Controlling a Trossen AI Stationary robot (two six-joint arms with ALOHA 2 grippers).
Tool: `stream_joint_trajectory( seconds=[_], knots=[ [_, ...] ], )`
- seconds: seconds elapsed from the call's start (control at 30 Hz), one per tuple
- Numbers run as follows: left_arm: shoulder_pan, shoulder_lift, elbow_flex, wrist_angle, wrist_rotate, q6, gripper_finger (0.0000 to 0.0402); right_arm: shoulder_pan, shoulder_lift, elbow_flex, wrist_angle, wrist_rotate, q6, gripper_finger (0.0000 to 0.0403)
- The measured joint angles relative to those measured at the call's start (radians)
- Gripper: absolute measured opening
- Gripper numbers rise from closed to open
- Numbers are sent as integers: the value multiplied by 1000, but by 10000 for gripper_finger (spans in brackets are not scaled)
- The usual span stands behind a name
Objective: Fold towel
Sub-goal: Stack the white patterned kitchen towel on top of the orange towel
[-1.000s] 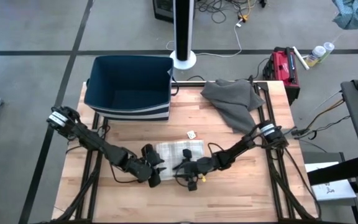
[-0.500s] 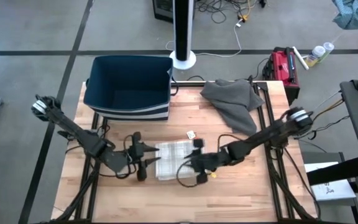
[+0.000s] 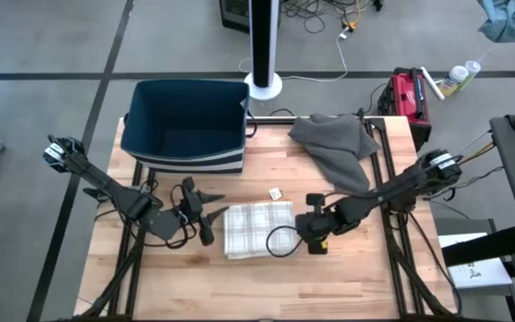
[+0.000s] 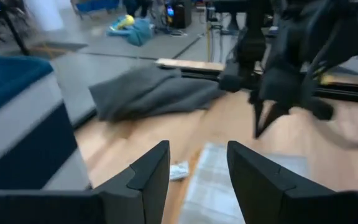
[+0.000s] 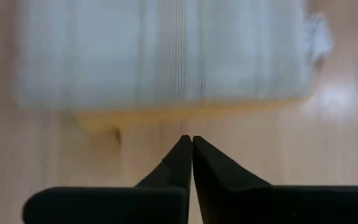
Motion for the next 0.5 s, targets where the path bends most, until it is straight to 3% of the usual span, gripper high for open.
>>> stream_joint_trajectory(
  seconds=[0.23,0.5],
  knots=[
    [2,-10,0,-19,-5,31,153,-11,155,14,16,-124,-42,3],
    [4,-37,0,-20,-6,33,153,-24,313,203,-4,-147,-140,1]
  ],
)
